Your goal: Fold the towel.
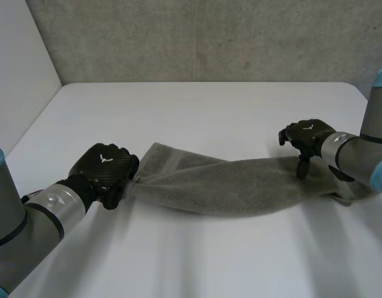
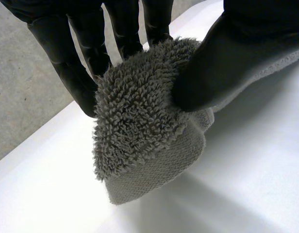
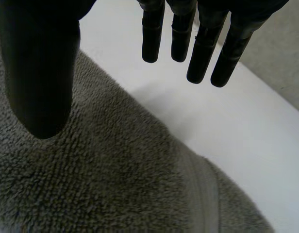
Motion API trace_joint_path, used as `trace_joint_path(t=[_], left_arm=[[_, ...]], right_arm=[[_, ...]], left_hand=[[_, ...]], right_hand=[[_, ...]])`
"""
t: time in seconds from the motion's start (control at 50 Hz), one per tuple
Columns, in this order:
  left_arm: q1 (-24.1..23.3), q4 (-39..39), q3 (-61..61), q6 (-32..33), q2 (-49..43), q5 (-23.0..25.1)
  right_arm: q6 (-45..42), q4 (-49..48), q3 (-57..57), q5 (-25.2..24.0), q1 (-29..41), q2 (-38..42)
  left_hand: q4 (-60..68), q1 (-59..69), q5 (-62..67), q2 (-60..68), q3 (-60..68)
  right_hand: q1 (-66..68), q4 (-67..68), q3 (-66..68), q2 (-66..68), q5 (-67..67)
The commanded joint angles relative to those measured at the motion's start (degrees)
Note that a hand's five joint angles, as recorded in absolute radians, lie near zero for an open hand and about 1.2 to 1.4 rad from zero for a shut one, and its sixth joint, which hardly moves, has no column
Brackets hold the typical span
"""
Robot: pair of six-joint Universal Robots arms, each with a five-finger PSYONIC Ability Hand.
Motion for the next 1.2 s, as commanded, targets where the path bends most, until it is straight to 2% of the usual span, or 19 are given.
trace_joint_path(t=[0.02,0.36,0.42,0.46,0.48,0.52,0.56,0.64,0.72,0.8,0.82,0.84,0.86,0.88,0.92,0.96,1.08,1.12,1.2], left_arm=[[-0.27,0.21,0.38,-0.32,-0.21,-0.16],[-0.18,0.56,1.70,-0.50,-0.39,-0.07],[-0.09,0.65,1.96,-0.50,-0.56,-0.07],[-0.09,0.82,2.05,-0.50,-0.65,-0.07],[-0.09,1.09,2.22,-0.50,-0.74,-0.07],[0.00,1.44,2.31,-0.59,-0.83,-0.07],[0.00,1.97,2.40,-0.59,-0.92,-0.16],[0.00,4.59,4.06,-0.50,-2.23,-0.33],[-0.09,7.15,8.29,-0.67,-4.52,-1.21],[-0.09,9.17,19.58,-2.16,-9.25,-8.30],[-0.09,9.70,24.50,-3.65,-11.18,-11.90],[-0.09,9.70,24.55,-3.66,-11.20,-11.94],[-0.09,9.96,29.33,-5.93,-12.85,-15.59],[-0.09,9.96,29.38,-5.95,-12.87,-15.63],[0.08,10.23,36.30,-11.72,-14.62,-20.71],[0.52,10.58,38.15,-14.79,-14.71,-21.25],[1.49,10.76,36.69,-20.89,-13.92,-17.40],[1.41,10.58,34.50,-20.80,-13.75,-16.08],[0.88,8.66,25.11,-20.36,-13.83,-11.69]], right_arm=[[0.15,0.18,-2.23,0.53,0.33,3.80],[0.07,0.18,-2.41,0.26,0.24,6.44],[-0.28,0.18,-2.49,0.26,0.33,6.71],[-0.28,0.18,-2.49,0.00,0.33,6.62],[-0.28,0.18,-2.49,0.00,0.33,6.62],[0.07,-0.52,-2.58,0.00,0.33,5.92],[0.07,-1.65,-2.67,0.17,0.50,5.48],[0.07,-6.06,-2.67,0.35,0.59,3.54],[0.33,-16.04,-2.41,0.35,1.03,-0.93],[0.42,-24.78,-2.41,0.70,2.44,-3.84],[0.25,-29.48,-2.15,1.40,3.13,-5.06],[0.24,-34.92,-1.79,2.97,3.66,-6.03],[0.24,-34.98,-1.79,2.99,3.67,-6.04],[0.33,-39.85,-1.10,4.73,4.10,-6.82],[0.24,-43.68,-0.39,5.80,4.55,-7.62],[0.24,-47.19,1.28,6.07,6.03,-9.81],[0.16,-41.83,3.22,4.22,6.57,-12.89],[-0.10,-33.44,5.23,1.42,6.30,-13.25],[-0.72,-25.08,8.13,-1.57,6.57,-13.25]], left_hand=[[-7.28,-1.23,-13.92,-4.64,-8.82],[-7.28,-1.23,-13.92,-4.64,-8.82],[-7.28,-1.23,-13.92,-4.64,-8.82],[-7.28,-1.23,-13.92,-4.64,-8.82],[-7.28,-1.23,-13.92,-4.64,-8.82],[-7.28,-1.23,-13.92,-4.64,-8.82],[-7.28,-1.23,-13.92,-4.64,-8.82],[-7.28,-1.23,-13.92,-4.64,-8.82],[-7.28,-1.23,-13.92,-4.64,-8.82],[-7.28,-1.23,-13.92,-4.64,-8.82],[-7.28,-1.23,-13.92,-4.64,-8.82],[-7.28,-1.23,-13.92,-4.64,-8.82],[-7.28,-1.23,-13.92,-4.64,-8.82],[-7.28,-1.23,-13.92,-4.64,-8.82],[-7.28,-1.23,-13.92,-4.64,-8.82],[-7.28,-1.23,-13.92,-4.64,-8.82],[-7.28,-1.23,-13.92,-4.64,-8.82],[-7.28,-1.23,-13.92,-4.64,-8.82],[-7.28,-1.23,-13.92,-4.64,-8.82]], right_hand=[[-1.54,-0.45,-1.98,-0.93,1.48],[7.88,8.97,7.44,8.50,10.91],[14.95,16.04,14.51,15.57,17.98],[30.50,31.59,30.06,31.12,33.53],[30.59,31.68,30.15,31.21,33.62],[51.68,52.77,51.24,52.30,54.71],[57.39,58.48,56.95,58.01,60.42],[57.45,58.53,57.01,58.06,60.47],[57.45,58.53,57.01,58.06,60.47],[57.45,58.53,57.01,58.06,60.47],[57.45,58.53,57.01,58.06,60.47],[57.45,58.53,57.01,58.06,60.47],[57.45,58.53,57.01,58.06,60.47],[57.45,58.53,57.01,58.06,60.47],[57.45,58.53,57.01,58.06,60.47],[57.45,58.53,57.01,58.06,60.47],[57.45,58.53,57.01,58.06,60.47],[57.45,58.53,57.01,58.06,60.47],[57.45,58.53,57.01,58.06,60.47]])
